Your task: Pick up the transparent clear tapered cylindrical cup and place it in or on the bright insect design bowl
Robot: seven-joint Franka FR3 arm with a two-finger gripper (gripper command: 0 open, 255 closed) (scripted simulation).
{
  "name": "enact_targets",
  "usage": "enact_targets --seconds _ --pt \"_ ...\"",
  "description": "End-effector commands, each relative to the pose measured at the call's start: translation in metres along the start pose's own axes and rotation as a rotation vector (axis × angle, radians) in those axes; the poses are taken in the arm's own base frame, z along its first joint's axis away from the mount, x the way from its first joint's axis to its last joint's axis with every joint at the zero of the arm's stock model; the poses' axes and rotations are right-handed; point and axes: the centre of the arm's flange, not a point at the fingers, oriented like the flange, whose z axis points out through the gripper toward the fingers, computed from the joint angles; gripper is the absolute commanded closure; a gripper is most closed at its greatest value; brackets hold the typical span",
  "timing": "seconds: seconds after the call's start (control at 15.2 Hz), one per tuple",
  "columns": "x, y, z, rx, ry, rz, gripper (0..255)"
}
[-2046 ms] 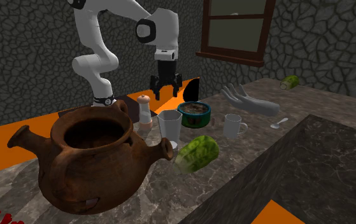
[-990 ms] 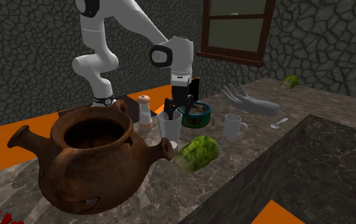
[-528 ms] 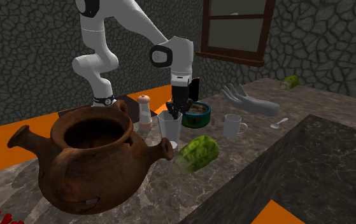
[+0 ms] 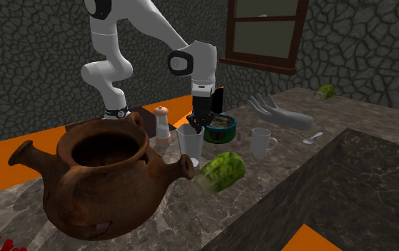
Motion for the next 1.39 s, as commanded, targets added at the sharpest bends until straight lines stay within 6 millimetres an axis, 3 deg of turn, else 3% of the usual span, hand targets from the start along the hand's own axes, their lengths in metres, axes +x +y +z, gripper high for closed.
enact_targets --seconds 0.0,1.32 --pt "0.000 0.001 -0.005 0.000 0.000 0.000 255" --pt "0.007 0.012 -0.110 0.000 0.000 0.000 255"
